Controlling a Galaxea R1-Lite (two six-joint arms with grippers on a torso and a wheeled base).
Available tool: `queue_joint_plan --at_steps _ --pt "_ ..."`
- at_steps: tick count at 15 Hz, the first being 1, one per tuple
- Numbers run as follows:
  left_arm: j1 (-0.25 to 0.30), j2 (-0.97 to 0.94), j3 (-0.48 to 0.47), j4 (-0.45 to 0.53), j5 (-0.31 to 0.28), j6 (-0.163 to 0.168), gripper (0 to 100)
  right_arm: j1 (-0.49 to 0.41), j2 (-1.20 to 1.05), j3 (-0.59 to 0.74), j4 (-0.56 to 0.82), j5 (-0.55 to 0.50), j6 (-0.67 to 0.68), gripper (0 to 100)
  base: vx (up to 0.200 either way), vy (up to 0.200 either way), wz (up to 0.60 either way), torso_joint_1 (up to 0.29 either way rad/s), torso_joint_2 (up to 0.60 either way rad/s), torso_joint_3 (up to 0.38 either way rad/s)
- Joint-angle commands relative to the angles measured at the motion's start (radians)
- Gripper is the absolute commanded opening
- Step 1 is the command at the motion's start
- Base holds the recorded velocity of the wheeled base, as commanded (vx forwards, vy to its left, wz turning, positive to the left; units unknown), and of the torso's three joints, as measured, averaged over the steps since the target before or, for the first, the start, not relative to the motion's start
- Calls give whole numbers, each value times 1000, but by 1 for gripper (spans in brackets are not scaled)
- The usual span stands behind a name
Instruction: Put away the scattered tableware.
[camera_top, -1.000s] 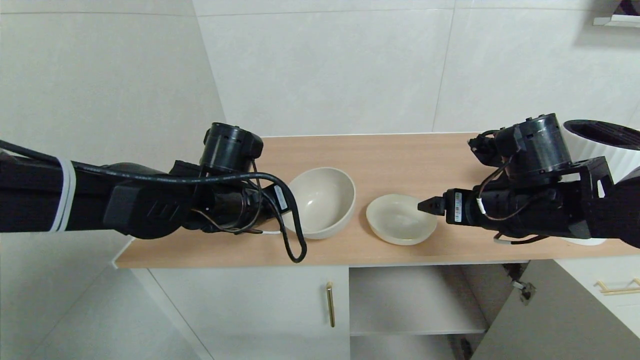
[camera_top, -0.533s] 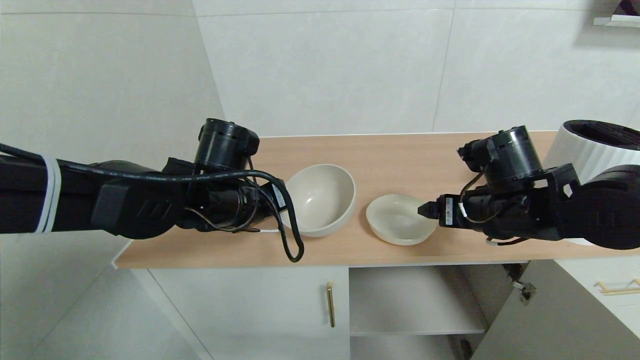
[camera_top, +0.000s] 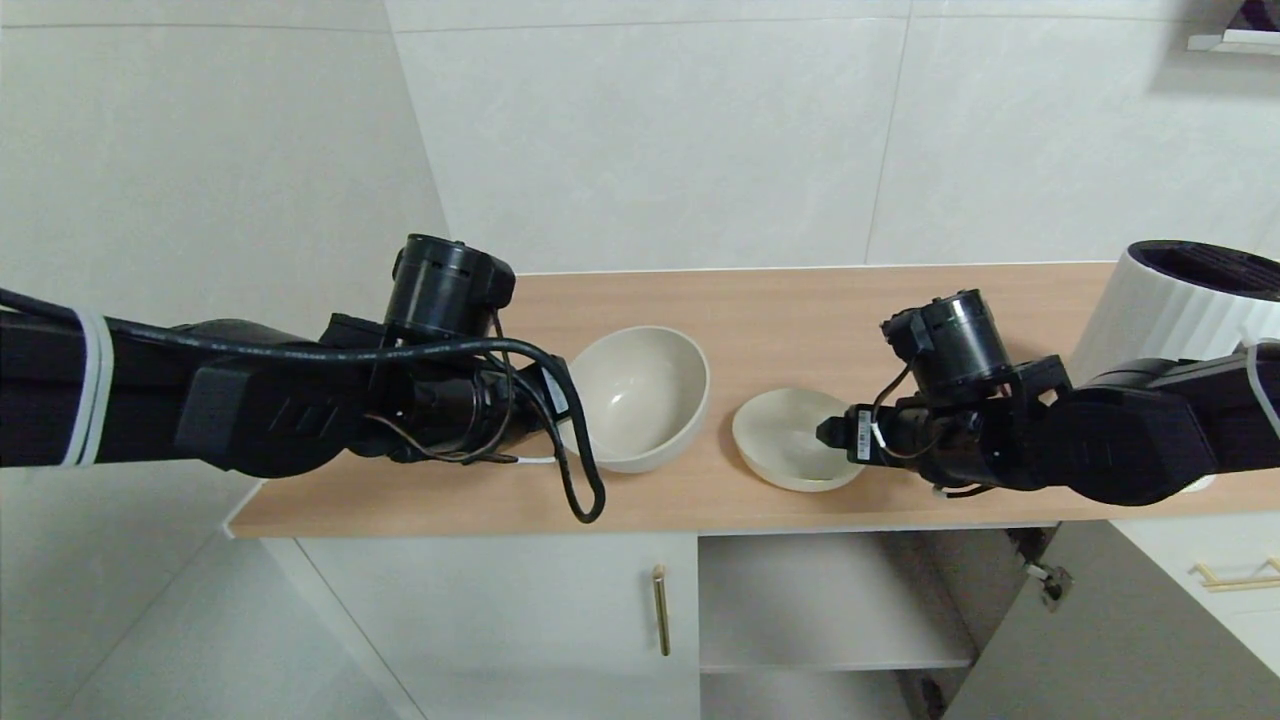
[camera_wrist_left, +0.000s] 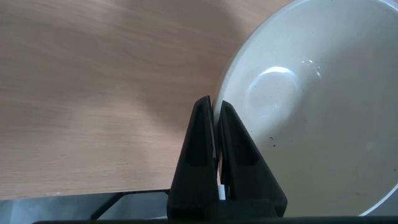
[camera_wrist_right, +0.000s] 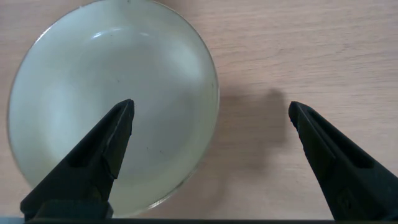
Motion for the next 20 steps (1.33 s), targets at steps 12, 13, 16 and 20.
queue_joint_plan --at_steps 12,13,16,20 --pt "-2 -8 2 0 2 0 0 0 7 -1 -1 4 4 0 0 0 0 0 0 0" --pt "-2 -10 2 0 2 0 0 0 7 -1 -1 4 4 0 0 0 0 0 0 0" --pt "-2 -10 2 0 0 0 0 0 1 -1 -1 4 4 0 0 0 0 0 0 0" --pt "0 -63 22 15 0 0 0 2 -50 6 9 13 7 0 0 0 0 0 0 0"
